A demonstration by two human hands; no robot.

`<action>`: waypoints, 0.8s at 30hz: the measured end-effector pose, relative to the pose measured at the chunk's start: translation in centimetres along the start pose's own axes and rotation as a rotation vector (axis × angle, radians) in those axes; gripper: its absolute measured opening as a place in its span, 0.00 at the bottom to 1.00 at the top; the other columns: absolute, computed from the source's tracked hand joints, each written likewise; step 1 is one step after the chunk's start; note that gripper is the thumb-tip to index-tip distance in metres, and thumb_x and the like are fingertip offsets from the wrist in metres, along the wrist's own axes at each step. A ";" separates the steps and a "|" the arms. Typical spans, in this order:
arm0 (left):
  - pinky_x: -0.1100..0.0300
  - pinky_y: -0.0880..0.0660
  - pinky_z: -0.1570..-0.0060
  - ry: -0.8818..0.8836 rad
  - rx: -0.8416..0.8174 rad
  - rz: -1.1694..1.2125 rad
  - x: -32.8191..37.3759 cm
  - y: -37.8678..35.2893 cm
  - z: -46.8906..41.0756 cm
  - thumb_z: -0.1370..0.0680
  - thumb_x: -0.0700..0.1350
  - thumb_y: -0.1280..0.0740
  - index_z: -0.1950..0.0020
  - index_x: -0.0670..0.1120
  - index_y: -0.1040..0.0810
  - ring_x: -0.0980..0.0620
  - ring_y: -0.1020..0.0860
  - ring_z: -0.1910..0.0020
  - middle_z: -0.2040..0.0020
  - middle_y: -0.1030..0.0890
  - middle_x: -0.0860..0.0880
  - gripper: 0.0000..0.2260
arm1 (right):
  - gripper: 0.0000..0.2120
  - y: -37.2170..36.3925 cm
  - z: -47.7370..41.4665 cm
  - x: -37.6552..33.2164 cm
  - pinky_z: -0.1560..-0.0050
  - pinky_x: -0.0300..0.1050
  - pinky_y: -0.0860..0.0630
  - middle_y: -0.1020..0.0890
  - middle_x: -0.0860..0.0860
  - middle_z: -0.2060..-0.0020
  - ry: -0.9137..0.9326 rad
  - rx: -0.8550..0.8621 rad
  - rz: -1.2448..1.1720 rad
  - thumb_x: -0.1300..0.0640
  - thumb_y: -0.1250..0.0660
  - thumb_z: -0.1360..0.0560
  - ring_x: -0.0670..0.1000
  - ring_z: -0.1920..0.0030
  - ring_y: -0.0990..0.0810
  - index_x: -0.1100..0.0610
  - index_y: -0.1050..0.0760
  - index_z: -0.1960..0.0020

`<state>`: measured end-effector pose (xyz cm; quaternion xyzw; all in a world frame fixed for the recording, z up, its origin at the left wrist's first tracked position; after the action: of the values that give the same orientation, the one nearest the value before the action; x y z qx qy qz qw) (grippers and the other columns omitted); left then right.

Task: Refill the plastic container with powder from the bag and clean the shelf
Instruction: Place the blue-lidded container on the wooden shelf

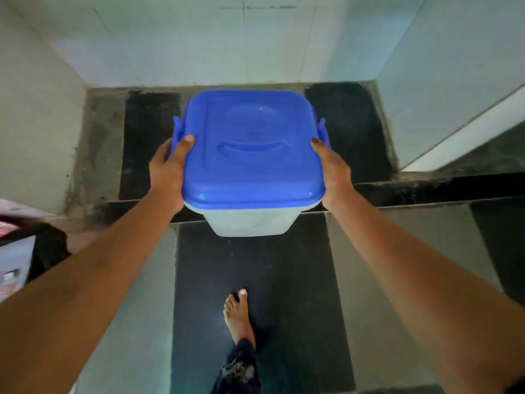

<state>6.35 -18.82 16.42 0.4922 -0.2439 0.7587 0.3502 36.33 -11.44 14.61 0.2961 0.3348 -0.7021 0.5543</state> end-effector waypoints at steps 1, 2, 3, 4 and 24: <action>0.51 0.22 0.43 -0.002 0.009 0.013 1.3 0.5 3.2 0.28 0.50 0.28 0.47 0.49 0.21 0.49 0.19 0.48 0.46 0.18 0.49 0.12 | 0.18 0.8 3.2 -1.1 0.55 0.44 0.20 0.17 0.49 0.52 0.003 -0.002 0.001 0.50 0.27 0.32 0.52 0.52 0.17 0.55 0.21 0.44; 0.51 0.23 0.42 -0.003 0.021 0.024 2.6 1.0 6.2 0.28 0.50 0.29 0.48 0.49 0.21 0.49 0.19 0.48 0.46 0.18 0.48 0.11 | 0.18 1.6 6.2 -2.3 0.51 0.46 0.20 0.17 0.50 0.51 0.012 -0.008 -0.007 0.50 0.27 0.32 0.53 0.51 0.17 0.55 0.21 0.44; 0.50 0.23 0.42 -0.007 0.025 0.033 4.1 1.4 9.3 0.29 0.50 0.28 0.48 0.49 0.21 0.49 0.19 0.48 0.46 0.18 0.47 0.12 | 0.18 2.3 9.4 -3.7 0.49 0.48 0.20 0.16 0.51 0.50 0.026 -0.015 -0.019 0.51 0.26 0.32 0.54 0.50 0.17 0.54 0.21 0.44; 0.50 0.23 0.41 -0.010 0.029 0.041 5.7 1.9 12.3 0.29 0.50 0.28 0.46 0.48 0.21 0.49 0.20 0.49 0.46 0.18 0.47 0.13 | 0.17 3.0 12.6 -5.4 0.47 0.48 0.21 0.17 0.52 0.49 0.043 -0.019 -0.018 0.51 0.26 0.32 0.54 0.50 0.17 0.54 0.21 0.44; 0.59 0.21 0.55 -0.267 -0.167 0.173 42.8 3.3 50.6 0.25 0.48 0.32 0.47 0.47 0.21 0.52 0.18 0.55 0.48 0.18 0.47 0.09 | 0.16 10.3 55.5 -36.3 0.66 0.38 0.27 0.21 0.50 0.51 0.373 -0.067 -0.042 0.51 0.32 0.28 0.51 0.52 0.23 0.57 0.22 0.44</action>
<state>21.40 -44.62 75.72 0.5348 -0.3918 0.6910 0.2880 51.50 -36.31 75.02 0.3956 0.4611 -0.6348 0.4774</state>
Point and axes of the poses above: each hand's wrist, its own z-axis away from the middle knuckle, its own y-axis out of the back of the hand, x = y × z, the point moved 8 cm from there along -z, towards the middle knuckle
